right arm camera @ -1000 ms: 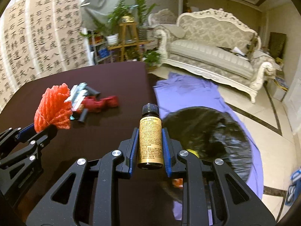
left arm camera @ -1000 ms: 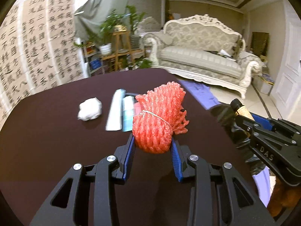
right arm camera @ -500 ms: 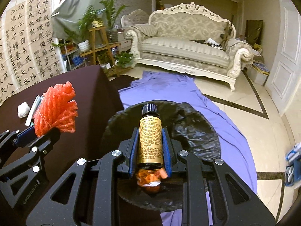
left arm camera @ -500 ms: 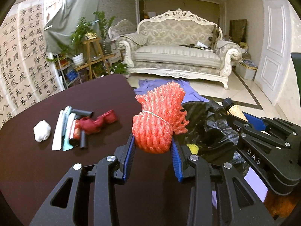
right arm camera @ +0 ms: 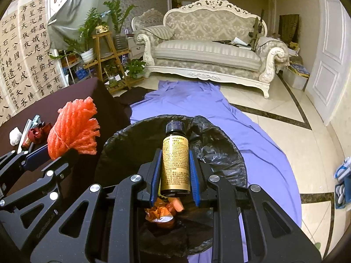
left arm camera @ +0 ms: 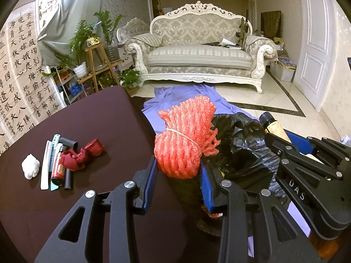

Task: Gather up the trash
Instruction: 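Carry the net and bottle over the black trash bag and open both grippers, then move both open grippers back over the table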

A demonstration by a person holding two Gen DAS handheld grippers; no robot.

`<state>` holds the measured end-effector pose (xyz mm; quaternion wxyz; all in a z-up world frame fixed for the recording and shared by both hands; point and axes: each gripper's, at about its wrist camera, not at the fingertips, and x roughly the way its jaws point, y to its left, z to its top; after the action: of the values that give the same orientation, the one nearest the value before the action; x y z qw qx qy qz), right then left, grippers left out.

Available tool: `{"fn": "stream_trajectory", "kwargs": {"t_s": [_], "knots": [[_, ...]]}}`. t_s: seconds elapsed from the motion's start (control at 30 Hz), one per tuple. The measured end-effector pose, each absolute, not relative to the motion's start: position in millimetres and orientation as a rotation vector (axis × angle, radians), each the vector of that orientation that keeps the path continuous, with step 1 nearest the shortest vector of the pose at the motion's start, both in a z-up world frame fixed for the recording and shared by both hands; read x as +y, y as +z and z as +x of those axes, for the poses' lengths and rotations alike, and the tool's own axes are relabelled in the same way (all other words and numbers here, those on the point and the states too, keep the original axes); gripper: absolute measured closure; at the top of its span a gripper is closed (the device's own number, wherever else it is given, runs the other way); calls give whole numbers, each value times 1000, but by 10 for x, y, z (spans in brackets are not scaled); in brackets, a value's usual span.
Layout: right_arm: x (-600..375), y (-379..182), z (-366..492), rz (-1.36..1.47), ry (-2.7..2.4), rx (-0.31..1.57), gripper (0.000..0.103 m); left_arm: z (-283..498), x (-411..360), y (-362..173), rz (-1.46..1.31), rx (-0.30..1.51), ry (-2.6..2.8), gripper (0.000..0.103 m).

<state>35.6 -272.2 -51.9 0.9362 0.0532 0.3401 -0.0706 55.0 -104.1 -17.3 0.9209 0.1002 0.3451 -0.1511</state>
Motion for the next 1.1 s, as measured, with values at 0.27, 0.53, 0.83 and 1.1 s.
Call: {"fn": "stream_trajectory", "kwargs": {"t_s": [0.27,0.53,0.83,1.1], "knots": [[-2820,-548,400,139,-165,698,60,651,-998,-205,182,751,-294,37],[-2796,-536,389,139,-169,700,58,610,-929,-183,171,748,-283,31],[-2444,-461,414,119,-98,699,54,503,-453,-116,156,725,-176,30],[-1909,-402,531,91,20,713,53,477,174,-79,116,727,-43,30]]}}
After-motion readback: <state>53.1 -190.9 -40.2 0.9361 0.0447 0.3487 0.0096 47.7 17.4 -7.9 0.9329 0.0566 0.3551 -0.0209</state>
